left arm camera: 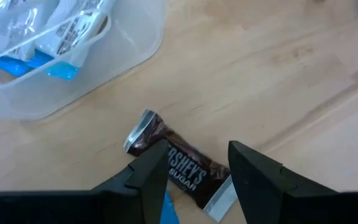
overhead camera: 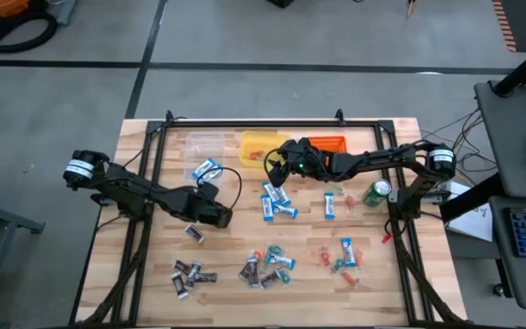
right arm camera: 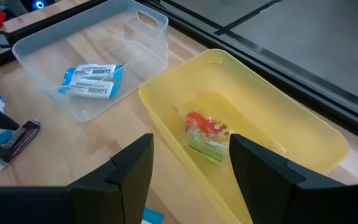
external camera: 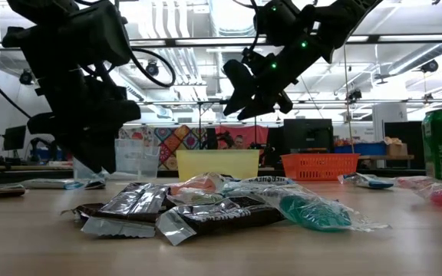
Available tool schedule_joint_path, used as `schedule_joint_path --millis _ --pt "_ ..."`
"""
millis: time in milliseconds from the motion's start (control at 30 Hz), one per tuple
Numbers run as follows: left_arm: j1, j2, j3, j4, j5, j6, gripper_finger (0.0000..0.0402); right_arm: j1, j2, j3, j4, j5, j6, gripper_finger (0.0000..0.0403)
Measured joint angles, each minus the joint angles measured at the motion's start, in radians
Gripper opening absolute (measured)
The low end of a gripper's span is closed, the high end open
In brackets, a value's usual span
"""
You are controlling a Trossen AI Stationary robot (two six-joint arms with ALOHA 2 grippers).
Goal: Sort candy
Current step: Put the black chocolate into the orange bin
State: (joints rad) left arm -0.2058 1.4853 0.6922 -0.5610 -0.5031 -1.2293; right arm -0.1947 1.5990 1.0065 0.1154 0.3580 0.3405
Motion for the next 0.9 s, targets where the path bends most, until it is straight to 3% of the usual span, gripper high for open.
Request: schedule_joint_path --millis 267,667,900 --pt "-0.002 0.01 -0.001 0.0 -0.013 -0.032 0.0151 0.014 0.0 0.0 -0.003 0.0 0.0 0.0203" --pt "-0.008 0.165 0.022 0.002 -0.049 -0.033 0.0148 0.019 0.0 0.0 -0.006 0.0 0.0 0.0203" --pt "-0.039 0.15 0.052 -0.066 -0.004 -0.031 0.0086 0.021 0.0 0.0 -0.006 0.0 0.0 0.0203"
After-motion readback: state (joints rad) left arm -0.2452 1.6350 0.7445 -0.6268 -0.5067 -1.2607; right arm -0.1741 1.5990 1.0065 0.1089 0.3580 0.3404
